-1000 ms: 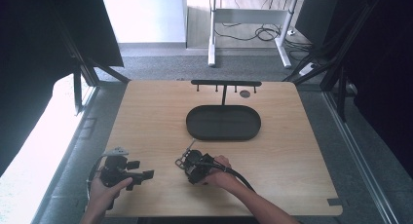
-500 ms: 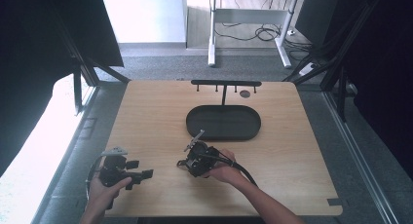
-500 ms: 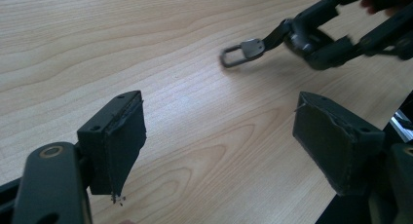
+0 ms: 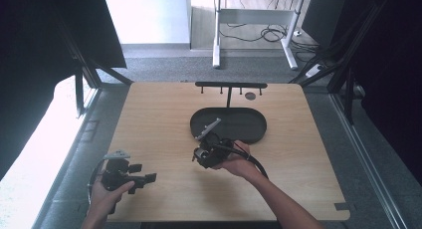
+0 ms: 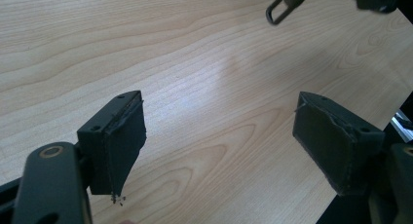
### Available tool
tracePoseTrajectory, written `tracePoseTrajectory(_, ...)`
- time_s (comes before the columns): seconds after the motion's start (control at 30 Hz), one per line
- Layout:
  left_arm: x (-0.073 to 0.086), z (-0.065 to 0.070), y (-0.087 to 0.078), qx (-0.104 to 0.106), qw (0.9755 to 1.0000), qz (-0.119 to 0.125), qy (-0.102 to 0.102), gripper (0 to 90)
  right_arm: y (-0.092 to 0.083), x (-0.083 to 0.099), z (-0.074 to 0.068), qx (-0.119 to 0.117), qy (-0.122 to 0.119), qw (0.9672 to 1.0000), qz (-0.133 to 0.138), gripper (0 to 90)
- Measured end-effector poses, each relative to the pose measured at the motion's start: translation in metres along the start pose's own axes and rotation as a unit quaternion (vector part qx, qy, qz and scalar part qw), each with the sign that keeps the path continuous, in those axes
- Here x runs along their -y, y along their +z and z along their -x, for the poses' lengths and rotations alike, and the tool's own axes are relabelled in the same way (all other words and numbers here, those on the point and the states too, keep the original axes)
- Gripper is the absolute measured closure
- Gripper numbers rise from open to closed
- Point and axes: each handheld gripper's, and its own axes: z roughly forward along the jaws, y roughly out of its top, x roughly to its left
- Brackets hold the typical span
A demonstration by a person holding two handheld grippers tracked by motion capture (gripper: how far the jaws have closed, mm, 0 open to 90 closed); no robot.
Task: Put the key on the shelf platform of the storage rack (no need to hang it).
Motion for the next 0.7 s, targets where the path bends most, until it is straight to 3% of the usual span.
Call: tracePoseTrajectory(0.7,0.000,0.000,0.002,0.001,1.0000,-0.001,-0.002,19.9,-0.020,-0.004,0.044,0.037,0.039,0.9984,0.016,49.4)
